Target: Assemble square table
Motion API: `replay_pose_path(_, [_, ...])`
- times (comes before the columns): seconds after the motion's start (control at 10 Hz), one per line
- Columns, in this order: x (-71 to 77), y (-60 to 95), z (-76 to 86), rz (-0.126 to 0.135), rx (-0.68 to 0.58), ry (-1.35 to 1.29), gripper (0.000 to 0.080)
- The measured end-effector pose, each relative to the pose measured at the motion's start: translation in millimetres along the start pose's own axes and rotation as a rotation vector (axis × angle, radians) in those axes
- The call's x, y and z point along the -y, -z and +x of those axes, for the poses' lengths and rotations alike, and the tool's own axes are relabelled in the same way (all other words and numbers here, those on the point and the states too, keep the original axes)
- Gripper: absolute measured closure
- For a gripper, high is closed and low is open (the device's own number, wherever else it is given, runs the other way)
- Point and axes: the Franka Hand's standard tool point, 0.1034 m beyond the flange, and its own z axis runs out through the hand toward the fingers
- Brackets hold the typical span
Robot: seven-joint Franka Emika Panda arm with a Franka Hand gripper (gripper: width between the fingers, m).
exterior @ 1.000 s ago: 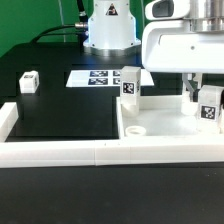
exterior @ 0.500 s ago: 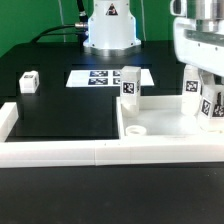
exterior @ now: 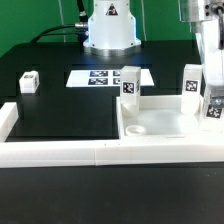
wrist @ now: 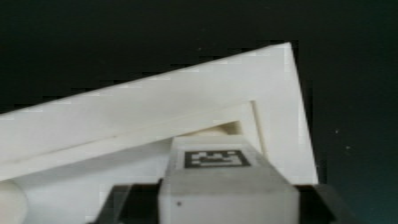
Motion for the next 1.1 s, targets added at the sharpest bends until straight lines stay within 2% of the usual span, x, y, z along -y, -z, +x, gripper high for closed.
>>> replay_pose_path(0.1, [-0.2,-0.3,0.1,0.000,-0.001,0.050,0.0328])
replay_pose_path(0.2, [-1.0,-4.4,0.4,0.016,-0.021,0.253,0.0211])
replay_pose_path(0.3, [-2.3,-6.5,0.1,0.015,-0.030,0.443,0.0211])
replay_pose_path(0.4, [-2.5,-6.8,-0.1,0.016,-0.032,0.584,0.0161])
replay_pose_path(0.6, [-2.2,-6.9,0.8,0.014,-0.033,0.682,0.0153])
replay_pose_path(0.7, [-1.5,-6.5,1.7,0.008,-0.039,0.822,0.0153])
replay_pose_path(0.9, [3.5,-2.7,2.1,-0.040,-0.075,1.275,0.0150])
replay_pose_path(1.1, [4.6,-3.0,5.9,-0.047,-0.072,1.343,0.0150])
